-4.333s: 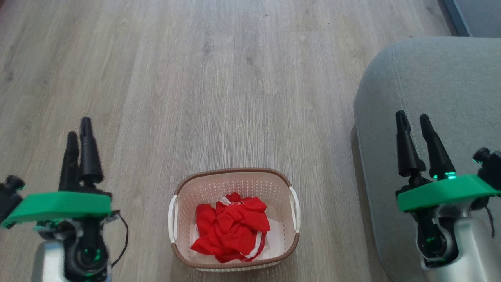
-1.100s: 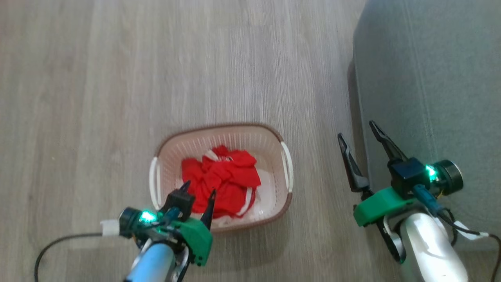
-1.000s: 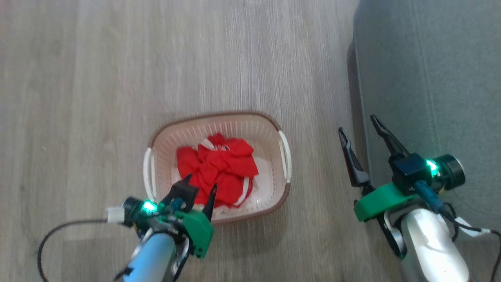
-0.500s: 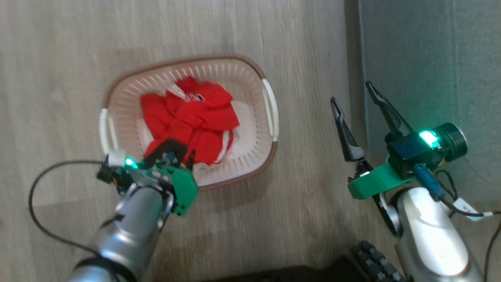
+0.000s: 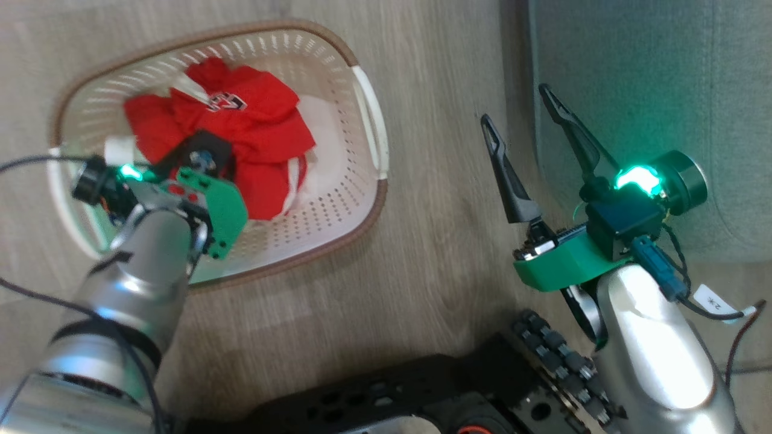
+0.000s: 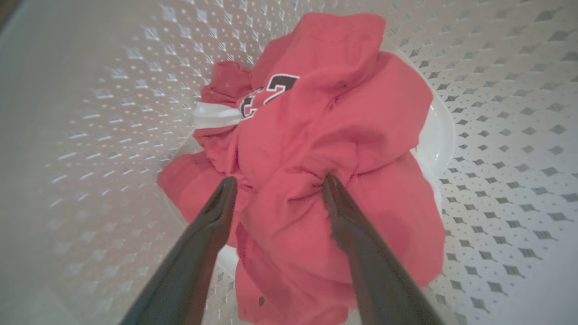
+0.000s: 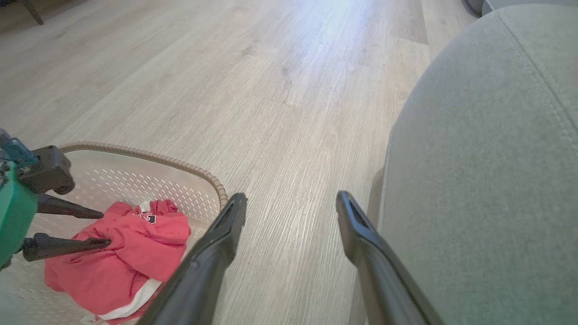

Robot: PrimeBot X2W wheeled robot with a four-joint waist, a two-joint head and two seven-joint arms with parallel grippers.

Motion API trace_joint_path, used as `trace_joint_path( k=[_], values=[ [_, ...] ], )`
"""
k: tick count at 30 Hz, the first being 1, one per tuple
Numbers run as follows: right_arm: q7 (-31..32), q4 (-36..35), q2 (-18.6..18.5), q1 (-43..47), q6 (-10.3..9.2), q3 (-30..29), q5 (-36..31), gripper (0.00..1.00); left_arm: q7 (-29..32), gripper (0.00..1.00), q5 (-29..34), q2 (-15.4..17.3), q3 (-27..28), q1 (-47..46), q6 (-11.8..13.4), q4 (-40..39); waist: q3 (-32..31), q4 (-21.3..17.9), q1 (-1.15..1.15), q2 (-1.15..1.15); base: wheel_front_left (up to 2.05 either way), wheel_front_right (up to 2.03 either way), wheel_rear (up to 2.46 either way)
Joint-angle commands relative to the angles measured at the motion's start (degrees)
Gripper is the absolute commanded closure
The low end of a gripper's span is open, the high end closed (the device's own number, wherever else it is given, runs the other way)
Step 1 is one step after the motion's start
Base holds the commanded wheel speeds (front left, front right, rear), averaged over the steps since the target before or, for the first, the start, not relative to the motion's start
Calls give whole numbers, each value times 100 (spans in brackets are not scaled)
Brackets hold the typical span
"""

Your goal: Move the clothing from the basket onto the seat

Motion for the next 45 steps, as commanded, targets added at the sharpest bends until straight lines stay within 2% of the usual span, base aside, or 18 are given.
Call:
trace_joint_path(
  k=[1, 9, 14, 15, 16, 17, 26, 31, 38, 45],
  values=[
    [-37, -185, 66, 146, -1, 153, 81, 0, 67, 0, 53, 197, 59, -10, -39, -5, 255, -208, -1, 0, 0, 0, 0],
    [-37, -287, 68, 1, -1, 264, 254, 0, 704, 0, 113, 411, -138, -362, -436, 77, 602, -430, -1, 0, 0, 0, 0],
    [-37, -290, 68, 11, -1, 299, 311, 0, 853, 0, 119, 469, -245, -407, -613, 88, 648, -510, -1, 0, 0, 0, 0],
    [-37, -295, 68, 14, -1, 296, 323, 0, 920, 21, 119, 481, -268, -407, -651, 89, 653, -515, -1, 0, 0, 0, 0],
    [-37, -297, 68, 19, -1, 296, 333, 0, 971, 75, 104, 492, -277, -404, -682, 90, 654, -521, -1, 0, 0, 0, 0],
    [-37, -295, 68, 22, -1, 301, 342, 0, 992, 100, 93, 504, -287, -401, -706, 91, 653, -526, -1, 0, 0, 0, 0],
    [-37, -152, 68, -114, -1, 310, 423, 0, 799, 100, 12, 517, -379, -273, -773, 93, 412, -486, -1, 0, 0, 0, 0],
    [-37, -12, 68, -145, -1, 272, 309, 0, 398, 100, -348, 316, -163, -16, -836, 94, -55, -268, -1, 0, 0, 0, 0],
    [-37, 194, 68, -146, -1, 147, 182, 0, -35, 100, -540, 97, -141, 260, -887, 80, -780, 62, -1, 0, 0, 0, 0],
    [-37, 412, 67, -65, -1, 41, 57, 0, -158, 100, -723, -31, -68, 550, -912, -190, -1476, 375, -1, 0, 0, 0, 0]
  ],
)
